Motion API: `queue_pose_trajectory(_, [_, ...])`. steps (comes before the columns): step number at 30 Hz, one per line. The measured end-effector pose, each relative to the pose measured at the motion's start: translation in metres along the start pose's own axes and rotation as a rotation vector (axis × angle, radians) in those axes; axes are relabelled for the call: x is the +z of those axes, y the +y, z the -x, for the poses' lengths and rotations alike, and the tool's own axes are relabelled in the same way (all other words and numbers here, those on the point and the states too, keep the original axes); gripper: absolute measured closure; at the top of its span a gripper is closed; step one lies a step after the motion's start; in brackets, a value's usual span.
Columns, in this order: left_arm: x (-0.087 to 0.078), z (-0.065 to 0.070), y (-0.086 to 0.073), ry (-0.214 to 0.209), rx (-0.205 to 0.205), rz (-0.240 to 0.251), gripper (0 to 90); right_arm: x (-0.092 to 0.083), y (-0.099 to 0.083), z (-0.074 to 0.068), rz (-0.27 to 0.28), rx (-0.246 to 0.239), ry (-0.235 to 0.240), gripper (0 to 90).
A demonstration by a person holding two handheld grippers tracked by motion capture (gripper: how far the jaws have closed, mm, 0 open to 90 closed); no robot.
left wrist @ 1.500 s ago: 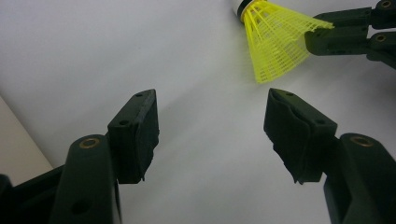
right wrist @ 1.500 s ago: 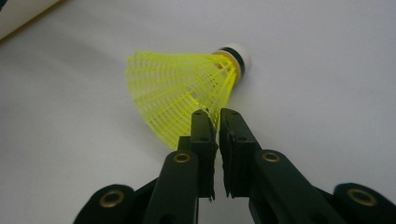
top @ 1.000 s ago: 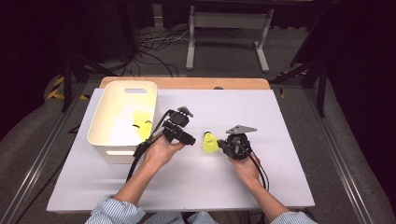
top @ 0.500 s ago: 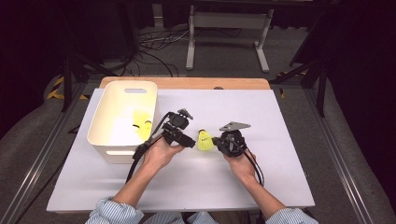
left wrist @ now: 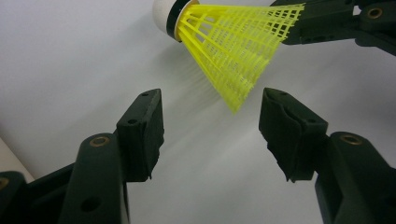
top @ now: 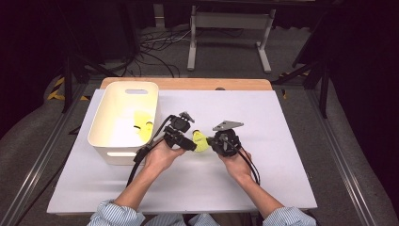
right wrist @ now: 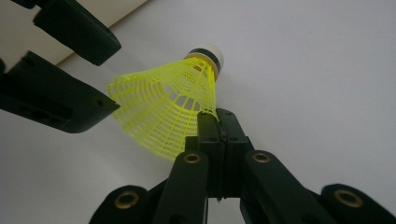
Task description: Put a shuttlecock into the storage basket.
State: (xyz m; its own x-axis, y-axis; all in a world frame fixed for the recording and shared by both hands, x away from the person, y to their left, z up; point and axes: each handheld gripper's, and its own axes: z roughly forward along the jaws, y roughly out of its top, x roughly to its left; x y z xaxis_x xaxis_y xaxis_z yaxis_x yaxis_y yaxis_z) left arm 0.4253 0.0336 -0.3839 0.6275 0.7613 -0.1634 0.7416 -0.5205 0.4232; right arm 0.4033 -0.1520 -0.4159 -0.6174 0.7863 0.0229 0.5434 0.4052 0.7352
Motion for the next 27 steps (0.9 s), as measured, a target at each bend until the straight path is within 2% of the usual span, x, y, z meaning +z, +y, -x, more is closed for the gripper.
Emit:
queue_pose_trajectory(8, [0.005, -0.002, -0.001, 0.014, -0.006, -0.013, 49.7, 0.000, 0.003, -0.008, 0.003, -0.011, 0.026, 90.0])
queue_pose_trajectory(15, [0.007, -0.002, -0.001, 0.027, 0.008, -0.015, 60.3, 0.000, 0.004, -0.011, -0.002, -0.015, 0.037, 90.0])
queue_pose_trajectory(22, [0.007, -0.002, -0.001, 0.028, 0.020, -0.019, 75.3, 0.000, 0.005, -0.013, -0.002, -0.018, 0.049, 90.0])
queue_pose_trajectory(27, [0.007, -0.002, -0.001, 0.041, 0.022, -0.026, 81.7, 0.000, 0.006, -0.013, -0.003, -0.021, 0.055, 89.9])
